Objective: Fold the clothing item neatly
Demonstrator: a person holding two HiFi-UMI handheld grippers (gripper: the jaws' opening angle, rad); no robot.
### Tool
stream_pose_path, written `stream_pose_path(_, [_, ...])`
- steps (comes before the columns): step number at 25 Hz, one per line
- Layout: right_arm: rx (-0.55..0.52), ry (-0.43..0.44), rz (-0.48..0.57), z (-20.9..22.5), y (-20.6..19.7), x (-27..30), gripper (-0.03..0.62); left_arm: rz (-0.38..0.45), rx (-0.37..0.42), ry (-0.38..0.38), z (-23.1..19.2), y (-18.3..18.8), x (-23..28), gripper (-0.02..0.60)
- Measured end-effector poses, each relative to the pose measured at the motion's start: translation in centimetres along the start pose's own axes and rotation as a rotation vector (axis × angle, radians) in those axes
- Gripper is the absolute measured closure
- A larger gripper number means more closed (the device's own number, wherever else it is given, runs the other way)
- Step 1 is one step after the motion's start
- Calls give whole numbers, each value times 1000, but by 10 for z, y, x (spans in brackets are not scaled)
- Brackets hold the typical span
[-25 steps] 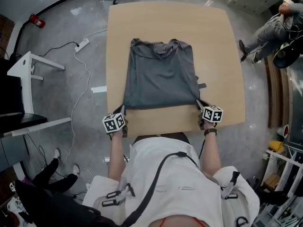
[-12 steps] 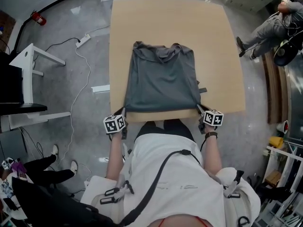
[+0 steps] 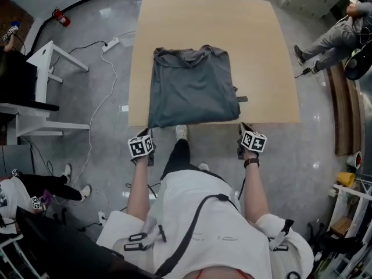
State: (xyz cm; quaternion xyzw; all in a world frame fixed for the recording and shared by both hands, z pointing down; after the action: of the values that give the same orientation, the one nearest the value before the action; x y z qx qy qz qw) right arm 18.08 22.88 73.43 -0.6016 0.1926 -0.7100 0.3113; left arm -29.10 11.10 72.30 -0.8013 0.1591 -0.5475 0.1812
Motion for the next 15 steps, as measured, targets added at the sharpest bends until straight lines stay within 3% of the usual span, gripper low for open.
stream_pose_path(3, [97, 14, 74, 24, -11, -31, 595, -23, 26, 46, 16, -41, -16, 542])
stream_pose_path(5, [159, 99, 100, 14, -31, -56, 595, -19, 5, 38, 33, -68, -39, 580])
stream_pose_path(7, [177, 198, 122, -14, -45, -82, 595, -6, 7, -3, 57, -82, -65, 580])
stream_pose_path(12, [-15, 376, 201, -115, 1, -106, 595, 122, 86, -178, 130, -49, -94, 580])
stream_pose_path(15, [-70, 454, 299, -167, 47, -116, 594, 189, 214, -287, 179, -14, -107, 580])
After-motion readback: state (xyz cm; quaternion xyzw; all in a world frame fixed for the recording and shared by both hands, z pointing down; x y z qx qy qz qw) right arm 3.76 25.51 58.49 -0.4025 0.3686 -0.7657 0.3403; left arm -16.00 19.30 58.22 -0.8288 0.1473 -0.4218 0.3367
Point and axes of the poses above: the fingertips, and each gripper's own axes: x forward along the fingers, z to its right, y out of its top, the point moved 1 cm from there along -x, backward along the fingers, and after that the axes turned 13 degrees about -x, right-handed, at the moved point
